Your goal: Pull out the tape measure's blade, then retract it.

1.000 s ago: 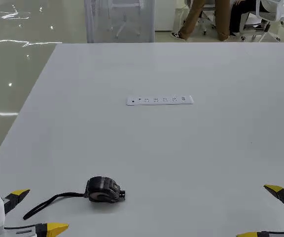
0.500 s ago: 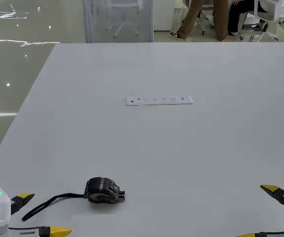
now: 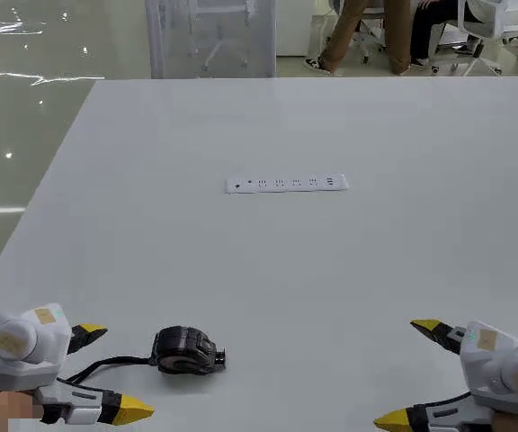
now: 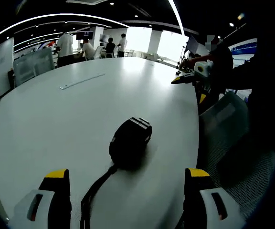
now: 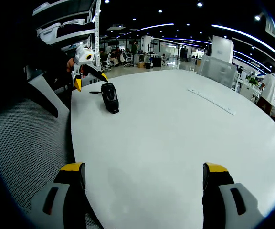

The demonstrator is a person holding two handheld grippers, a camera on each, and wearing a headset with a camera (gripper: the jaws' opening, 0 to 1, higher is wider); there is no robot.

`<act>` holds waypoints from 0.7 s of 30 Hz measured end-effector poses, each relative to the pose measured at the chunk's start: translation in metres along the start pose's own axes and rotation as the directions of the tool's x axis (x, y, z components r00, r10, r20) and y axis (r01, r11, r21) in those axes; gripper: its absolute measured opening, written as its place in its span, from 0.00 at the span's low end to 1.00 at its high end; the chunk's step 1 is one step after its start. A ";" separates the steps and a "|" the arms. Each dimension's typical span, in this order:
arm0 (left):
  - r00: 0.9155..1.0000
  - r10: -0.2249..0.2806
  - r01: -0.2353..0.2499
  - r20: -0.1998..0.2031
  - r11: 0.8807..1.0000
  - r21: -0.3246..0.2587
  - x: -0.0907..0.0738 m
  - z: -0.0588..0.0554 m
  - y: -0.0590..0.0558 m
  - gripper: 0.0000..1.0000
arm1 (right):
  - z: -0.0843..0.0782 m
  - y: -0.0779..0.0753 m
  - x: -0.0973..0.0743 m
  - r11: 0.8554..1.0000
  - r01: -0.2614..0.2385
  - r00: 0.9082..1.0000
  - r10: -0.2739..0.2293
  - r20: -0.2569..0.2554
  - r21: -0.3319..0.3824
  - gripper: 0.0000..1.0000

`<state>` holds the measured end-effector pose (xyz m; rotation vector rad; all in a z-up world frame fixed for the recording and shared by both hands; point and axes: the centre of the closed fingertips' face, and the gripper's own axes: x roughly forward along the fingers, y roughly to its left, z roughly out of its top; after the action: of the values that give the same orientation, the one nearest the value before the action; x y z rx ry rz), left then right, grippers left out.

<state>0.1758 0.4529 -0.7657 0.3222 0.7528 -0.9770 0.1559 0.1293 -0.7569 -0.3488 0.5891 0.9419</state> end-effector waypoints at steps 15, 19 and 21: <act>0.973 -0.157 0.195 -0.168 0.951 0.240 0.034 0.032 -0.006 0.89 | 0.047 0.015 0.064 0.986 -0.140 0.990 0.140 -0.002 -0.095 1.00; 0.965 -0.177 0.228 -0.194 0.932 0.282 0.043 0.040 -0.007 0.89 | 0.058 0.018 0.082 0.979 -0.166 0.986 0.166 -0.016 -0.116 1.00; 0.960 -0.184 0.242 -0.210 0.922 0.301 0.048 0.043 -0.007 0.88 | 0.065 0.023 0.091 0.973 -0.191 0.982 0.190 -0.018 -0.128 0.99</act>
<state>0.2043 0.3953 -0.7685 0.6316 0.8007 -1.2965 0.1985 0.2349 -0.7612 -0.4159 0.5750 1.1676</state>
